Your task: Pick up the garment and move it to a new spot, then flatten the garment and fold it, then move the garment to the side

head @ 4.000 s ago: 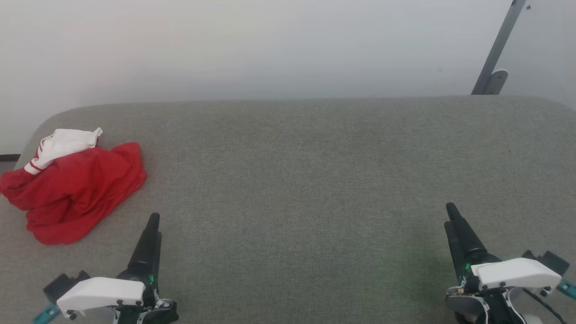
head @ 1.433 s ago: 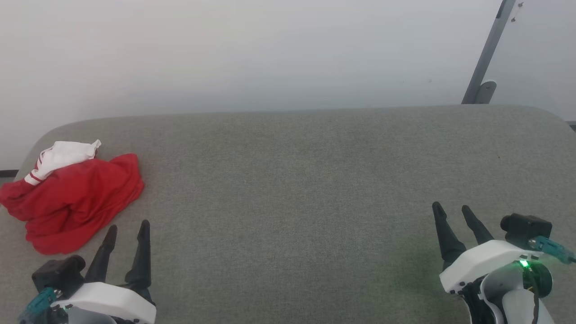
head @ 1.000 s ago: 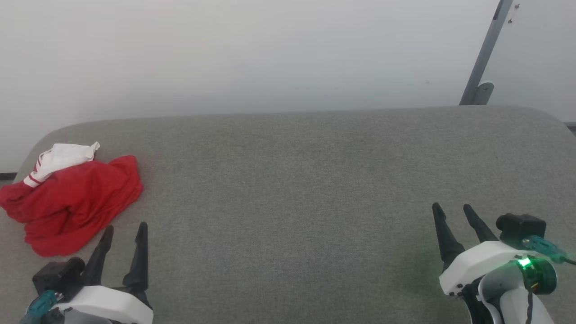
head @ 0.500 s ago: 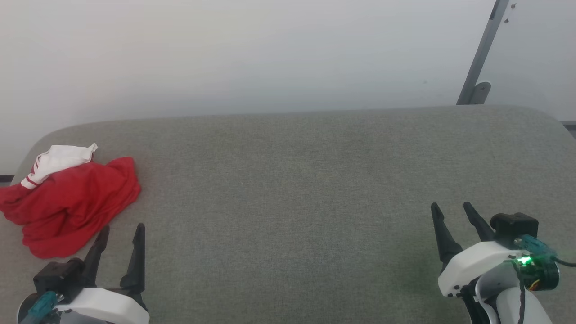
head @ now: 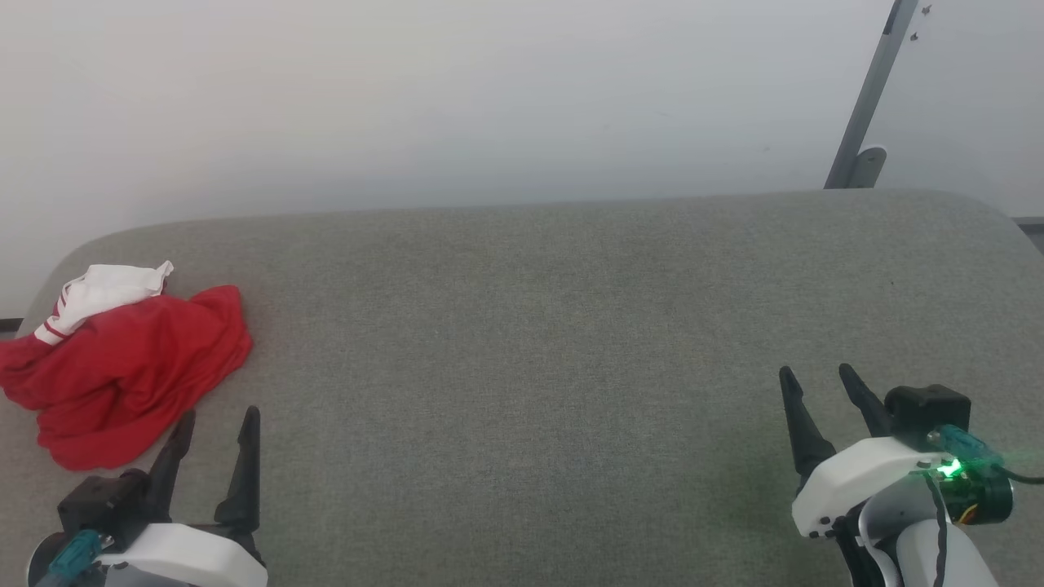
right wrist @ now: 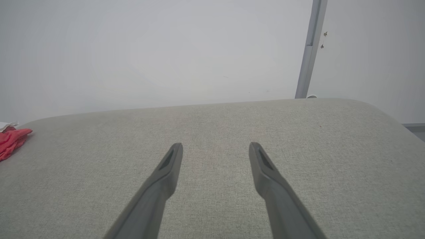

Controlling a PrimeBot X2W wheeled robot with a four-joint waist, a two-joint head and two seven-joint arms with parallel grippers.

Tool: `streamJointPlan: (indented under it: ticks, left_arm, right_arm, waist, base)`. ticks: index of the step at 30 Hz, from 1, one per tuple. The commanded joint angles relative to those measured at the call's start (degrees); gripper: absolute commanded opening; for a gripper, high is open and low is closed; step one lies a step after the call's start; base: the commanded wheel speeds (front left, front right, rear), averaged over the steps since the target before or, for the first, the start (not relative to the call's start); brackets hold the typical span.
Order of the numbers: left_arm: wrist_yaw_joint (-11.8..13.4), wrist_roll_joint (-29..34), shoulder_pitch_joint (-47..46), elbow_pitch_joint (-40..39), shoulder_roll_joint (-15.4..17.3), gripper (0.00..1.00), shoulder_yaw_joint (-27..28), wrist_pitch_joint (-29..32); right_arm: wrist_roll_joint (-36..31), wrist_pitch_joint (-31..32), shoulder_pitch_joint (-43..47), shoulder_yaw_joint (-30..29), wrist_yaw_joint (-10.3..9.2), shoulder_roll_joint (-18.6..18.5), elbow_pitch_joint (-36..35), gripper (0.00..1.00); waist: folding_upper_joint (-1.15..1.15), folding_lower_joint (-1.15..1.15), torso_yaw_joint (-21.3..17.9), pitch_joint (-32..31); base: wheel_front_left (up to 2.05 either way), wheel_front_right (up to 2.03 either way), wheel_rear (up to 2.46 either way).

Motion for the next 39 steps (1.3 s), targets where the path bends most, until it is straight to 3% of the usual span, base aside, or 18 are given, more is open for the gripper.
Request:
streamJointPlan:
  ticks: [1,13,30,39]
  left_arm:
    - [0.3,-0.6,0.5,-0.2,0.2,1.00,0.0,0.0]
    - [1.5,-1.5,-0.8,0.8,0.0,1.00,0.3,0.6]
    - [4.5,-3.9,0.0,0.4,1.7,1.00,4.0,2.6]
    - [5.5,-5.2,-0.2,-0.2,1.8,1.00,4.5,3.6]
  right_arm:
    - [-0.3,-0.1,-0.2,-0.1,0.03,0.2,-0.3,1.00]
    - [-0.8,0.4,0.0,0.2,0.03,0.4,-0.7,1.00]
    - [1.1,0.3,-3.3,7.9,0.03,-0.1,2.5,1.00]
    - [1.8,-0.6,-3.8,8.9,0.03,-0.3,4.4,1.00]
  waist:
    - [0.00,0.00,0.0,0.0]
    - [0.00,0.00,1.7,-0.2]
    - [0.00,0.00,13.9,-2.7]
    - [0.00,0.00,17.0,-2.8]
  base:
    - [0.00,0.00,0.00]
    - [0.00,0.00,0.00]
    - [0.00,0.00,0.00]
    - [0.00,0.00,0.00]
